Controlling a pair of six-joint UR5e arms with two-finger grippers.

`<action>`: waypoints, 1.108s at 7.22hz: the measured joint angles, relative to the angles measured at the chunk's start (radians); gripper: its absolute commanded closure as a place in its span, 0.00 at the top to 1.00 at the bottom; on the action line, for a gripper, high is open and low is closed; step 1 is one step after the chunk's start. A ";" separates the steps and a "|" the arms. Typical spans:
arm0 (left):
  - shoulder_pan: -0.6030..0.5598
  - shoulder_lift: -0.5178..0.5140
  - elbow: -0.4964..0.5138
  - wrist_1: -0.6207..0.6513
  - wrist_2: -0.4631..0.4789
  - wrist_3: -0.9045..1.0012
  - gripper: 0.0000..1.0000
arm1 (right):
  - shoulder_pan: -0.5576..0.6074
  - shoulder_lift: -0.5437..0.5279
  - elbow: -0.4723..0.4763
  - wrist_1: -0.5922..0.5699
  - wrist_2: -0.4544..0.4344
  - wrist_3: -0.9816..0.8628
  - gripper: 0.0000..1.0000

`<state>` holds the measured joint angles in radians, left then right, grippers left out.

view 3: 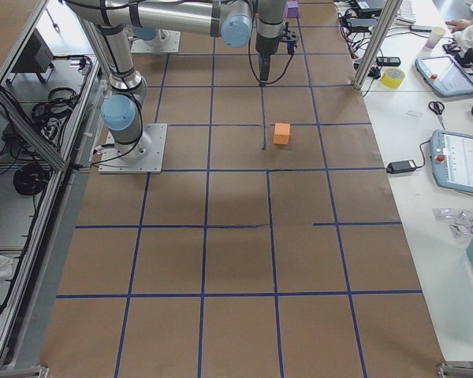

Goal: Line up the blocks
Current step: 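Lower the right gripper onto the orange cube and close on it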

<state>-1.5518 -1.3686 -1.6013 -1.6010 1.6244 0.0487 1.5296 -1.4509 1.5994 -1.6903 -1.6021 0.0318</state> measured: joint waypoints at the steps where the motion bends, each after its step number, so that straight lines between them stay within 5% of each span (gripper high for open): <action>1: 0.000 0.002 -0.001 -0.003 0.000 0.004 1.00 | -0.001 0.043 0.000 -0.050 0.002 -0.001 1.00; 8: -0.001 0.007 -0.001 -0.011 -0.001 0.004 1.00 | -0.074 0.293 0.000 -0.257 0.004 -0.012 1.00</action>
<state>-1.5524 -1.3618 -1.6018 -1.6122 1.6236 0.0524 1.4553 -1.1578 1.5997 -1.9470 -1.5978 0.0195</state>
